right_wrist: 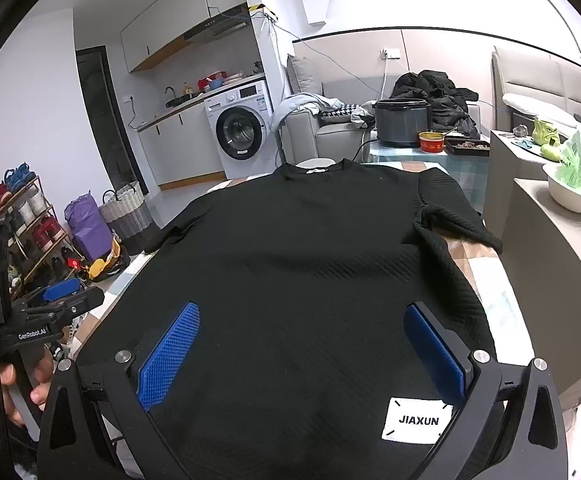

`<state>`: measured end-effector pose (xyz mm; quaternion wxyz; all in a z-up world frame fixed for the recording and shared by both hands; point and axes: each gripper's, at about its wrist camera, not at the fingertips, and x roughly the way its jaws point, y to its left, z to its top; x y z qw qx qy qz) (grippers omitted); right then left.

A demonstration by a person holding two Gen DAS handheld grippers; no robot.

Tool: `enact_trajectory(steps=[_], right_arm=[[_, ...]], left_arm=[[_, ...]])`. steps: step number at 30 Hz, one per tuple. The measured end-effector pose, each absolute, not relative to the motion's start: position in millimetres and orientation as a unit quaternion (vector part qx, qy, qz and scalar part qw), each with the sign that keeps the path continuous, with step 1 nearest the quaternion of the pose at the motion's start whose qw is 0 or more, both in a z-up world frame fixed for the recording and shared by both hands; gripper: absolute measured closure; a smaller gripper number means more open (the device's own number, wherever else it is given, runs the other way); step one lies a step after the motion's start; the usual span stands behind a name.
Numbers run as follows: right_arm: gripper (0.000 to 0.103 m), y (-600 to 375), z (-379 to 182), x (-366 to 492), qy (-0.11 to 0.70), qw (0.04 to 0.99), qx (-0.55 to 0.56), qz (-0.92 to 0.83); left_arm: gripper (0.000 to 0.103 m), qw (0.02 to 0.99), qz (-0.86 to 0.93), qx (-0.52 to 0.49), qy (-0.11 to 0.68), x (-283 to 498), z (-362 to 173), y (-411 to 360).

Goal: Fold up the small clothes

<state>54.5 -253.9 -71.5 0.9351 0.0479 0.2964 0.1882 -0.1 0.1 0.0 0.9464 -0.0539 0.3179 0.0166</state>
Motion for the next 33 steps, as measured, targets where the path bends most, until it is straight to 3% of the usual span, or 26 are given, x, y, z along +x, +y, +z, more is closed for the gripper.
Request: enact_trajectory(steps=[33], right_arm=[[0.0,-248.9,-70.5,55.0,0.296,0.935,0.04,0.193]], left_arm=[[0.001,0.947,0.029,-0.06,0.315,-2.3,3.2,6.5]])
